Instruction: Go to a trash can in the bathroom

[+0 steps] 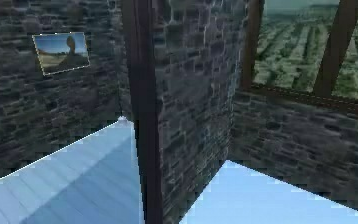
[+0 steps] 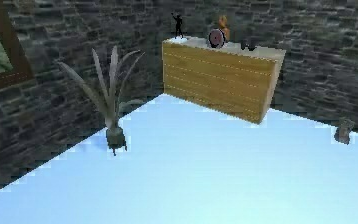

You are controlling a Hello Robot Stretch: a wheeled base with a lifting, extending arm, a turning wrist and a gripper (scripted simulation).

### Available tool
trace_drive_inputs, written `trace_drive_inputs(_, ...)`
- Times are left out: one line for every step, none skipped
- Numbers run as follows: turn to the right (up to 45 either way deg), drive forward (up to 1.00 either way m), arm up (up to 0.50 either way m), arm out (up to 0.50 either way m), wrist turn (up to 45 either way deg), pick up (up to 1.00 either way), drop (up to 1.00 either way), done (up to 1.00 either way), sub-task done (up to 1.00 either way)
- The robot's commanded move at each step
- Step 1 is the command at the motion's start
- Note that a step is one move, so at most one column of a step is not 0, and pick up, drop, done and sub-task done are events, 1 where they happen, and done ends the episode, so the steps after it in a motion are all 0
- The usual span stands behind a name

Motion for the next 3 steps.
trace_drive_inputs(-45.0, 0.0, 0.0, 0.0, 0.0, 0.0, 0.0, 0.0, 0.0)
trace_drive_inputs(-3.0, 0.0, 0.0, 0.0, 0.0, 0.0, 0.0, 0.0, 0.0)
trace_drive_inputs(0.0, 0.95, 0.0, 0.0, 0.0, 0.0, 0.0, 0.0, 0.0)
